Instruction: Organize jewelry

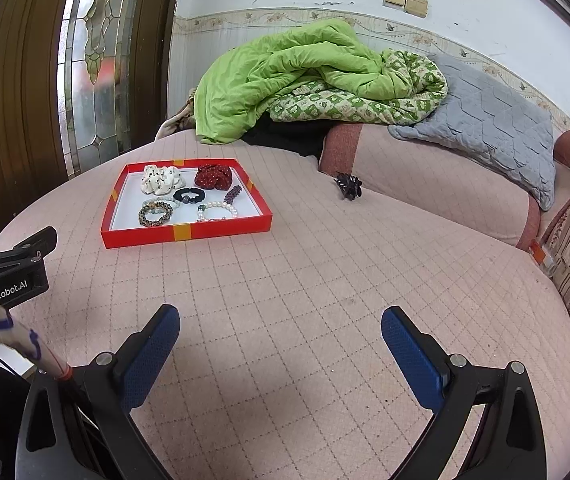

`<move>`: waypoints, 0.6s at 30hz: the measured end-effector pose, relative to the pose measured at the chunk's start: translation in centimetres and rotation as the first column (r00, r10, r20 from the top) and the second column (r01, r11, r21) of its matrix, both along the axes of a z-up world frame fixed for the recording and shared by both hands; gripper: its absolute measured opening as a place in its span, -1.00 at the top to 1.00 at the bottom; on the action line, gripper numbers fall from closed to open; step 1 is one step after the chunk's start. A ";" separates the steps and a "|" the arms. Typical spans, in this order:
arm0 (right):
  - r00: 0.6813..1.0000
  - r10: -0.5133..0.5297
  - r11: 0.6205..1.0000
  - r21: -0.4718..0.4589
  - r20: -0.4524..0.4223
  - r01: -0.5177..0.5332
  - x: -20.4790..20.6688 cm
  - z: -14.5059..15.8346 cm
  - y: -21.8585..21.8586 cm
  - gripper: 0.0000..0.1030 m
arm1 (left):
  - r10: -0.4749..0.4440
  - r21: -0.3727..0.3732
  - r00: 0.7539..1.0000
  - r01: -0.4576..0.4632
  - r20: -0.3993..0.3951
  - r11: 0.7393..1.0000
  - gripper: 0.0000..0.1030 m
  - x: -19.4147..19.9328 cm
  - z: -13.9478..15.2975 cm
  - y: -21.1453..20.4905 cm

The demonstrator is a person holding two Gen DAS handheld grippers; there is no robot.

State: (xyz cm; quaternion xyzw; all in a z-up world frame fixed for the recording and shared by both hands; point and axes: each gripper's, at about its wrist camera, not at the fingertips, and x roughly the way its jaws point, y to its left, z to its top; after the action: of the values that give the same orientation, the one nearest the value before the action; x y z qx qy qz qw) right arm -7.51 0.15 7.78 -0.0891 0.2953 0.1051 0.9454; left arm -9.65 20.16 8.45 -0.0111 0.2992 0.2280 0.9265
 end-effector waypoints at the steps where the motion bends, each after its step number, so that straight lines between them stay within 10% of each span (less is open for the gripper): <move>1: 1.000 0.001 1.000 -0.001 -0.001 -0.001 0.0 0.0 0.0 -0.98 | 0.000 0.000 1.000 0.000 -0.004 1.000 -1.00 0.1 0.0 0.0; 18: 1.000 0.006 1.000 -0.016 -0.003 -0.006 -0.1 -0.2 0.1 -0.98 | -0.004 0.008 0.999 0.004 -0.035 1.000 -1.00 0.4 -0.4 0.0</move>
State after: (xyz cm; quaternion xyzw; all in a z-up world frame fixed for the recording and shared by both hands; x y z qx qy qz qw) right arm -7.59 0.28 7.60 -0.0973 0.2973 0.1055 0.9439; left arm -9.23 20.13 8.04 -0.0028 0.3143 0.2276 0.9216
